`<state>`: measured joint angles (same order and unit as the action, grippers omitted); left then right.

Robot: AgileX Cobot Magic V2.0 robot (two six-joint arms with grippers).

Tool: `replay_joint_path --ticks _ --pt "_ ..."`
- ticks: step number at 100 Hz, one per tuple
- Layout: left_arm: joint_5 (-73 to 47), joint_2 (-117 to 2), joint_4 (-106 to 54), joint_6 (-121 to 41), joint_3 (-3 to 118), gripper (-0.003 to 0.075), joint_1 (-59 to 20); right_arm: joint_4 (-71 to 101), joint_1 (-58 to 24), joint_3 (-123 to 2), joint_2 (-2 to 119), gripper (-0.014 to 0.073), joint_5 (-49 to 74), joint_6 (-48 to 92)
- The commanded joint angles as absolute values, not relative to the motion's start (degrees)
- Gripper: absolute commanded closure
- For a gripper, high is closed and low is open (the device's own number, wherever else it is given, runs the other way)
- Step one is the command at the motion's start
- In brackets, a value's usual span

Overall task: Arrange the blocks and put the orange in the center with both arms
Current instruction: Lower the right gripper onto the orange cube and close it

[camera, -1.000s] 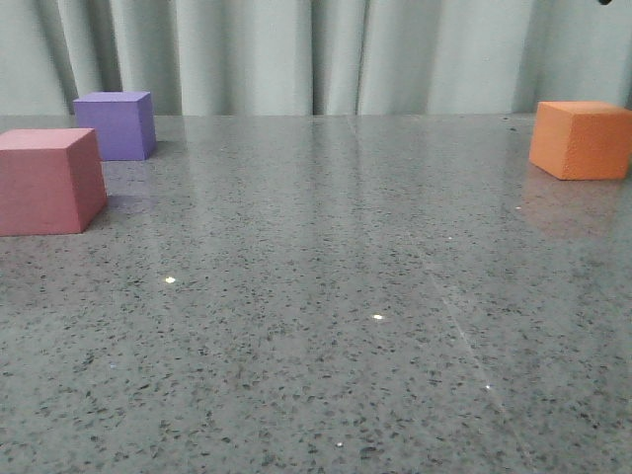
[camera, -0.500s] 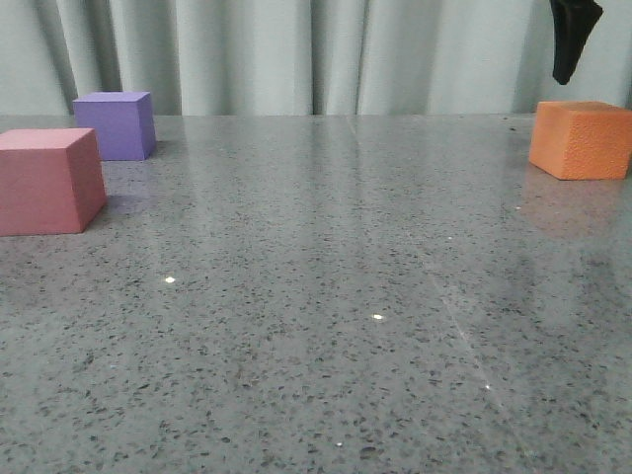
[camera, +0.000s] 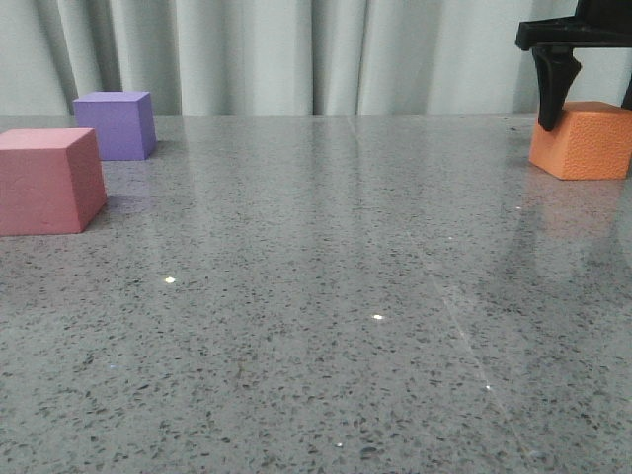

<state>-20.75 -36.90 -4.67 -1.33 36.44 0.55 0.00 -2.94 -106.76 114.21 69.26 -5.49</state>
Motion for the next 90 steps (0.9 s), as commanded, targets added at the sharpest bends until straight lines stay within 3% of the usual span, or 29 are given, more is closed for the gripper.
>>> replay_joint_path --ticks 1,20,42,52,90 --pt "-16.15 -37.36 -5.34 -1.07 38.42 0.0029 0.55 0.00 -2.79 -108.50 111.99 0.0015 67.54 -4.78" --pt "-16.15 -37.36 -5.34 -1.07 38.42 0.0029 0.55 0.91 -2.79 -108.50 113.54 0.0045 67.65 -4.78" --pt "-16.15 -37.36 -5.34 -1.07 38.42 0.0029 0.55 0.91 -2.79 -108.50 113.59 0.0359 67.86 -4.78" --pt "-16.15 -37.36 -5.34 -1.07 38.42 0.0029 0.55 0.91 -2.79 -108.50 113.59 0.0447 68.05 -4.78" --pt "-16.15 -37.36 -5.34 -1.07 38.42 0.0029 0.55 1.01 -2.79 -108.56 113.59 0.0476 66.58 -4.78"
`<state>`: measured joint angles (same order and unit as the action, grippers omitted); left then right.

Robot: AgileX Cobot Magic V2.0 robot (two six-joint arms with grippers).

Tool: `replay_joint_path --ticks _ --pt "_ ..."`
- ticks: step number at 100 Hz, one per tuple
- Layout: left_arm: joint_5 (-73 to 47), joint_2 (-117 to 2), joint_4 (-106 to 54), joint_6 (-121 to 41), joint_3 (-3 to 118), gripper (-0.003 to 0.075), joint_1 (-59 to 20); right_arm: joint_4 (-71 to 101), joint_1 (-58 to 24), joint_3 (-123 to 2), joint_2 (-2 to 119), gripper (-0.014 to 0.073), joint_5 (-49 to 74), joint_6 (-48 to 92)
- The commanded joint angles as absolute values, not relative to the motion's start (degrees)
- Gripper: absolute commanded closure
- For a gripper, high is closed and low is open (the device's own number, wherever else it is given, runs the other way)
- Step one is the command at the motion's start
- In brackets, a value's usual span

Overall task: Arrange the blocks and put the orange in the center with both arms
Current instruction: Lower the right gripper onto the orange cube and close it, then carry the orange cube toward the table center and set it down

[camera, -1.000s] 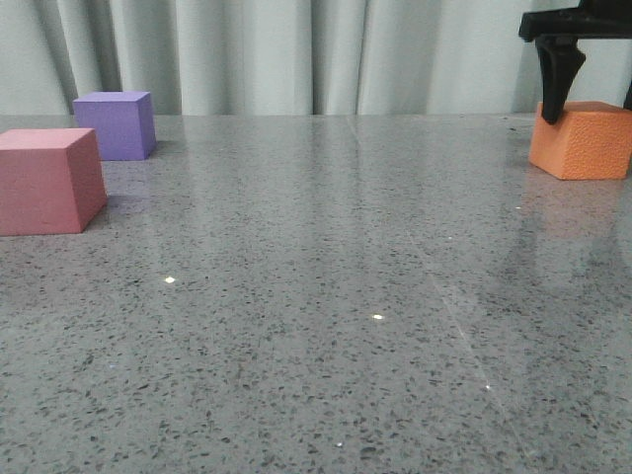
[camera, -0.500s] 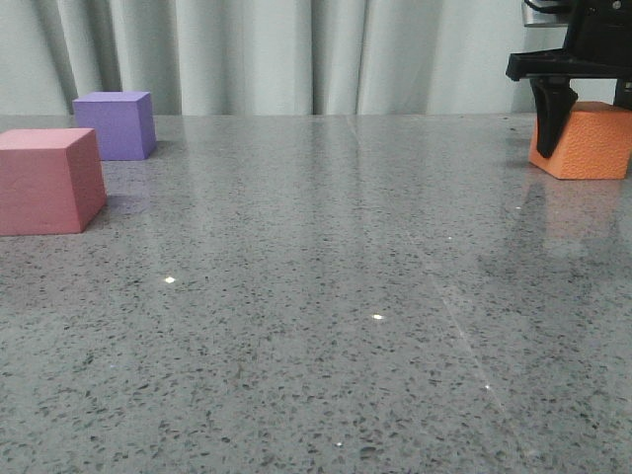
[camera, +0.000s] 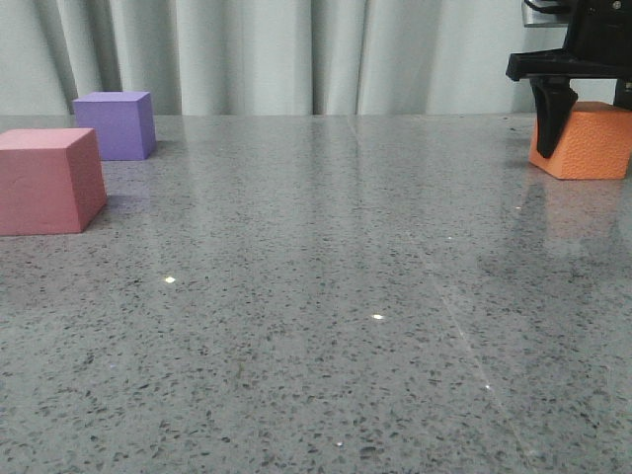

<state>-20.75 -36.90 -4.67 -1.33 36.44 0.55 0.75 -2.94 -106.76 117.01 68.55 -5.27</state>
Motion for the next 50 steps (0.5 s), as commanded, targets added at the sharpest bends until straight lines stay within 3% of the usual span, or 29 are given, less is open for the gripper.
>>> replay_joint_path --ticks 1,23,50 --pt "-16.15 -37.36 -5.34 -1.07 38.42 0.0029 0.55 1.08 -2.79 -108.61 113.54 0.0476 66.71 -4.78" --pt "-16.15 -37.36 -5.34 -1.07 38.42 0.0029 0.55 1.51 -4.57 -114.44 113.50 0.0476 72.63 -4.84" --pt "-16.15 -37.36 -5.34 -1.07 38.42 0.0029 0.55 1.51 -12.55 -121.13 113.50 0.0476 75.89 -8.86"
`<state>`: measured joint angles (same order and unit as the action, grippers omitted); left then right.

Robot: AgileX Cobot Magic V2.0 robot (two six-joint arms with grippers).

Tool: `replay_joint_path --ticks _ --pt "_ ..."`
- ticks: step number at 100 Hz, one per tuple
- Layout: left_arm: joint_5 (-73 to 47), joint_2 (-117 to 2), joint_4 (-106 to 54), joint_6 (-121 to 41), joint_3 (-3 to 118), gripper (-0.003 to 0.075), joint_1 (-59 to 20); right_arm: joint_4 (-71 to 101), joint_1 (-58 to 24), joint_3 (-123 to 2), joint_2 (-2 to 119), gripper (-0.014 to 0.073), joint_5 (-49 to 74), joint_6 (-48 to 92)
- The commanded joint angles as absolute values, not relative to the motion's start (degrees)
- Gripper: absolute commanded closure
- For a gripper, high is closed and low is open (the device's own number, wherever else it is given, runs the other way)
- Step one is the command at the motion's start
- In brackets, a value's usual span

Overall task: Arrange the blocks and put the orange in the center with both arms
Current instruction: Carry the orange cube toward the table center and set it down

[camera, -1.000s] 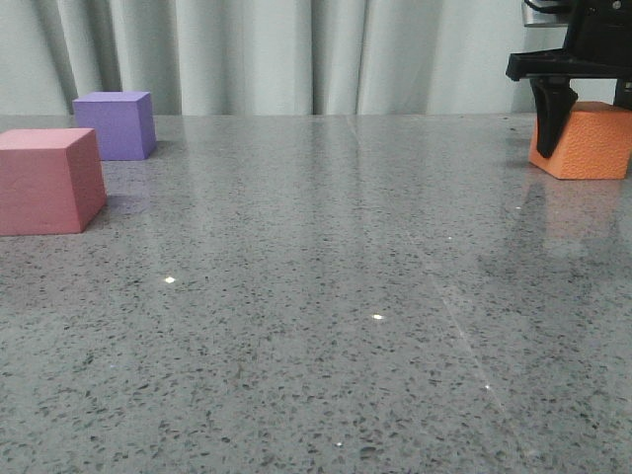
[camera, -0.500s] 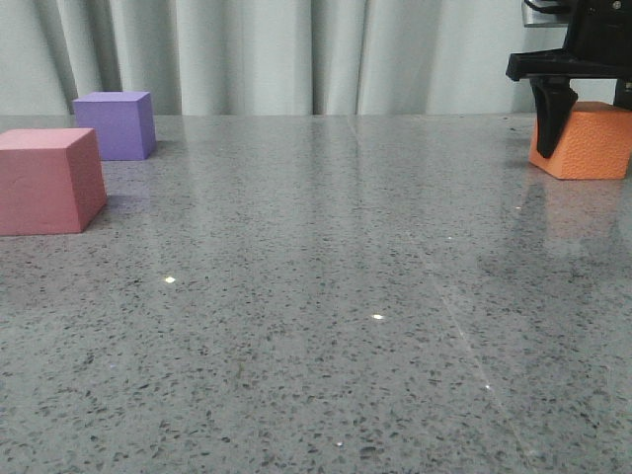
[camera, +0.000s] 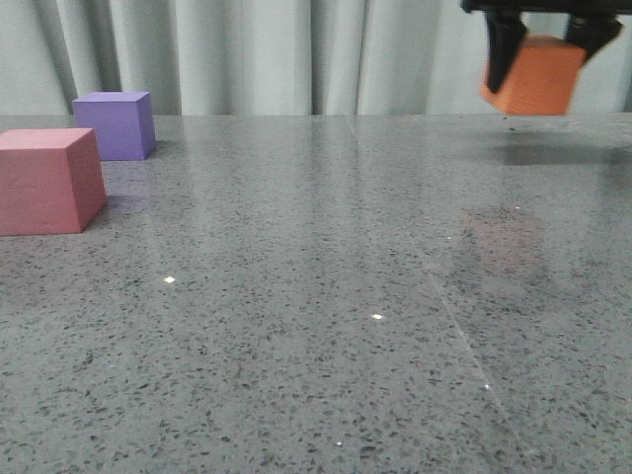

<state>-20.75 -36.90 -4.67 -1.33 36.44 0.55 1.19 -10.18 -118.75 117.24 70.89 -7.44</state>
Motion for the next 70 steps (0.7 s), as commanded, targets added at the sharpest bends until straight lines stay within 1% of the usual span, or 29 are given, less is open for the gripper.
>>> replay_joint_path --ticks 1,44,58,70 --pt "-16.15 -37.36 -5.34 -1.07 38.42 0.0029 0.55 1.51 -13.07 -121.13 113.50 0.0476 75.90 -9.16" --pt "-16.26 -37.36 -5.23 -1.07 38.42 0.0029 0.55 1.51 -27.43 -121.13 114.17 0.0476 74.29 -23.66" --pt "-16.26 -37.36 -5.23 -1.07 38.42 0.0029 0.55 1.25 -30.43 -121.13 115.64 0.0476 73.61 -28.93" --pt "-16.36 -37.36 -5.23 -1.07 38.42 0.0029 0.55 0.81 -31.26 -121.13 116.78 0.0476 72.77 -33.56"
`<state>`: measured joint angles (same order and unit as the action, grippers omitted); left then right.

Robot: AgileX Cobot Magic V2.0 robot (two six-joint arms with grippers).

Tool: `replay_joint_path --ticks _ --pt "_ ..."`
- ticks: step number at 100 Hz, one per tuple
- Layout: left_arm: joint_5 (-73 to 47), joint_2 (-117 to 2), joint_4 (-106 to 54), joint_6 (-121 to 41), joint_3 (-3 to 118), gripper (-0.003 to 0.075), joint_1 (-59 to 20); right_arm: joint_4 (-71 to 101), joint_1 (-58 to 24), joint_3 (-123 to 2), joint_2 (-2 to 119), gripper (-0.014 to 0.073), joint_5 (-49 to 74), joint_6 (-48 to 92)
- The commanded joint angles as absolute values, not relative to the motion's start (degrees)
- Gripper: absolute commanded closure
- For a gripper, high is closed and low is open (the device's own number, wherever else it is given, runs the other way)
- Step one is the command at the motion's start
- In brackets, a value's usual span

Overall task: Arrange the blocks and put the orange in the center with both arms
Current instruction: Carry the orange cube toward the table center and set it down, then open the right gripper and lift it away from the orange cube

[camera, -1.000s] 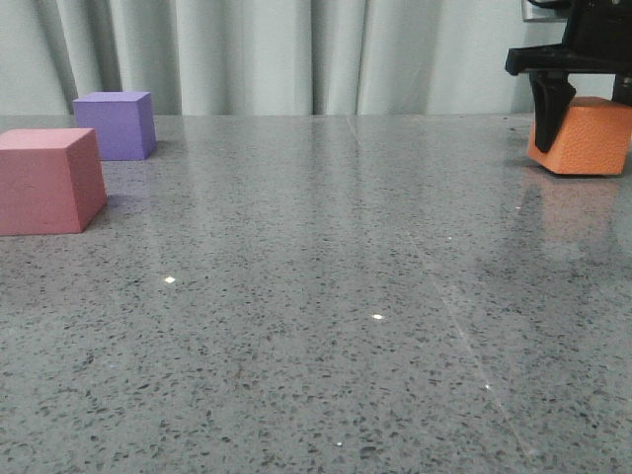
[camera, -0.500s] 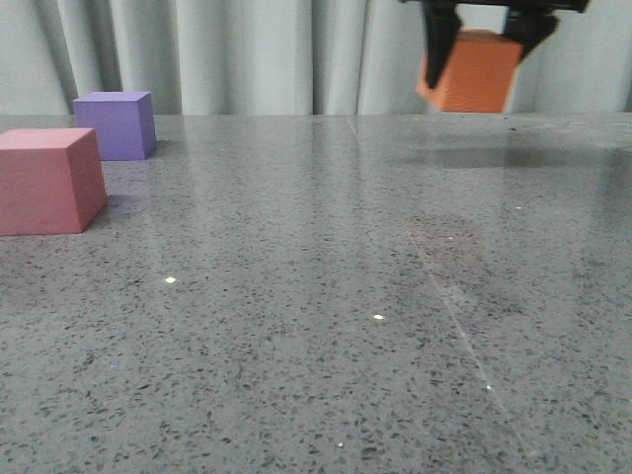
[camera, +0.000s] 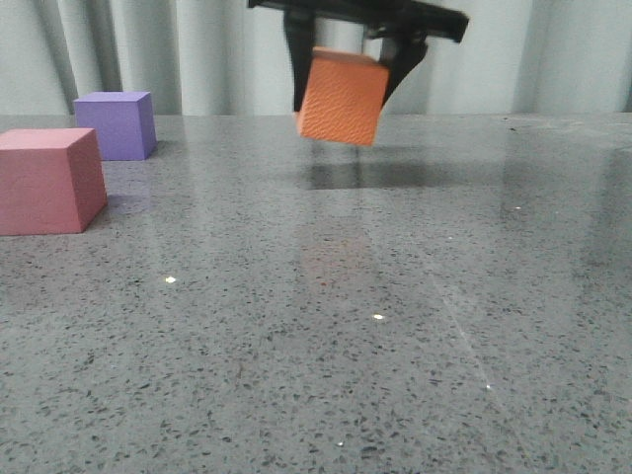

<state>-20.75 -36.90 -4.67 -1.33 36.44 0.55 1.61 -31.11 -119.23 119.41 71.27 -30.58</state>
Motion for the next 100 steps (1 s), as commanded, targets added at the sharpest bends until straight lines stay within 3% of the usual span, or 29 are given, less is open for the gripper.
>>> replay_joint_path --ticks 1,28,37,49,68,100 --pt "-16.36 -37.36 -5.23 -1.07 38.42 0.0029 0.55 0.81 -31.26 -121.13 116.92 0.0476 72.77 -33.69" --pt "-16.36 -37.36 -5.23 -1.07 38.42 0.0029 0.55 0.00 -31.26 -120.91 118.47 0.0470 76.06 -33.69" --pt "-16.36 -37.36 -5.23 -1.07 38.42 0.0029 0.55 0.00 -31.26 -120.91 118.47 0.0432 76.06 -33.69" --pt "-16.36 -37.36 -5.23 -1.07 38.42 0.0029 0.55 0.00 -31.26 -120.91 118.47 0.0292 76.06 -33.69" --pt "-16.36 -37.36 -5.23 -1.07 38.42 0.0029 0.55 -0.59 -31.26 -120.91 118.47 -0.0020 76.04 -33.62" --pt "-16.36 -37.36 -5.23 -1.07 38.42 0.0029 0.55 0.00 -31.26 -121.13 118.18 0.0002 76.04 -33.27"
